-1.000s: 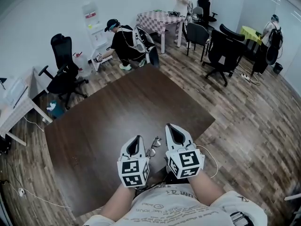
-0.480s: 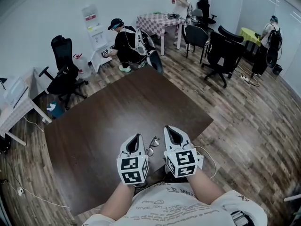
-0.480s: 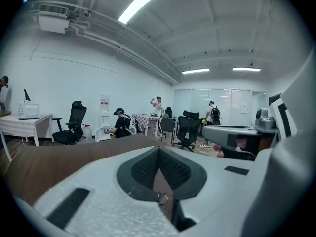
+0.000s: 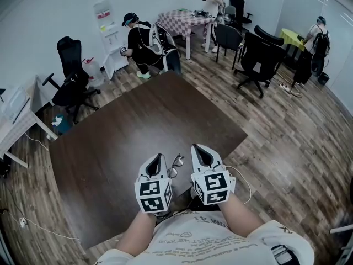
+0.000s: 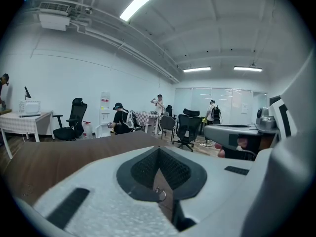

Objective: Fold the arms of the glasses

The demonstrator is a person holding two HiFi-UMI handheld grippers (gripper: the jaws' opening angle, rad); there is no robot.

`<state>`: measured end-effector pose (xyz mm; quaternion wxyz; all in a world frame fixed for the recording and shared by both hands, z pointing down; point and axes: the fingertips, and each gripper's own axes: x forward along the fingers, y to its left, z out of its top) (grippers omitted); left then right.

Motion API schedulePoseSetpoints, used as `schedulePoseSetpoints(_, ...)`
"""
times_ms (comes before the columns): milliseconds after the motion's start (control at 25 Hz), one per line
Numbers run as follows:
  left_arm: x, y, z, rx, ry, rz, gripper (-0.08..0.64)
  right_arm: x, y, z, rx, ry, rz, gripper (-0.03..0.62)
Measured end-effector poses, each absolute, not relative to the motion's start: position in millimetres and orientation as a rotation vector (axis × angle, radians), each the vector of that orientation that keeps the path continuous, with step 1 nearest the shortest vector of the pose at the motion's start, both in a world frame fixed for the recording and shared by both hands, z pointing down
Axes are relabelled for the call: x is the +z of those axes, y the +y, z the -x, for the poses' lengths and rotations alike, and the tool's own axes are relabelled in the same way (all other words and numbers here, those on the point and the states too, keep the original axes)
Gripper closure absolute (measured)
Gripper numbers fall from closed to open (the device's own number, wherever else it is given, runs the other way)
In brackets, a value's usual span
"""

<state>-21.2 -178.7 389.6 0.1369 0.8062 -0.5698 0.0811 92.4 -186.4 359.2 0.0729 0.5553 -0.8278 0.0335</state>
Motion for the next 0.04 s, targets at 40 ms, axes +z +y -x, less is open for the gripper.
schedulePoseSetpoints(40, 390.4, -178.3, 20.7, 0.239, -1.647, -2.333, 0.546, 360.0, -185.7, -92.9, 0.104, -2.483, -1.667, 0.58)
